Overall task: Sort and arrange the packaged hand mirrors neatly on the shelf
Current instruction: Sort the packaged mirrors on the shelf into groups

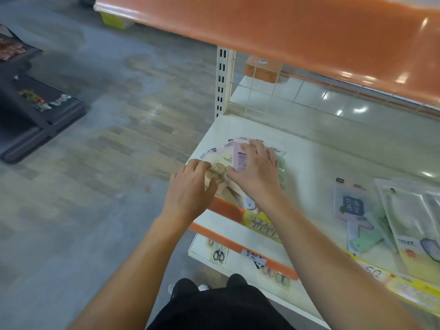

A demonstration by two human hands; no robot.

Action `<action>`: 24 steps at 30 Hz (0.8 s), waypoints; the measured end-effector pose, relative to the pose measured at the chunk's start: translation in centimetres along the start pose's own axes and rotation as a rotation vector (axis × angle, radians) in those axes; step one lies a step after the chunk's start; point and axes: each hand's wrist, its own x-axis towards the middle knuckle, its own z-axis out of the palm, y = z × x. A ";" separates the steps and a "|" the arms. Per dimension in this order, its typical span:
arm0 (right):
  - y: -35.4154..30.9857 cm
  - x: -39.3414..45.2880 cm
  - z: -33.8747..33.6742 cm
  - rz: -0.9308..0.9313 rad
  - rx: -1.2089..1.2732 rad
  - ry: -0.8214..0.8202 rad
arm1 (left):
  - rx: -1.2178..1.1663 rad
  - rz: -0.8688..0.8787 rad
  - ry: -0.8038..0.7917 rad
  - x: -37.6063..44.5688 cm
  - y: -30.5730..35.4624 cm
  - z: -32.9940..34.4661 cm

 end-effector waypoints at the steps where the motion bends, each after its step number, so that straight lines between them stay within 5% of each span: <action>1: 0.1 0.3 0.3 -0.002 0.005 -0.002 | 0.006 -0.007 -0.007 0.1 -0.1 0.0; 11: 0.4 0.5 1.5 0.004 -0.034 -0.125 | -0.010 0.006 -0.011 1.1 -0.7 0.1; 24: 2.1 -6.6 -2.5 0.044 -0.042 0.147 | -0.031 0.275 0.022 -0.7 3.0 0.1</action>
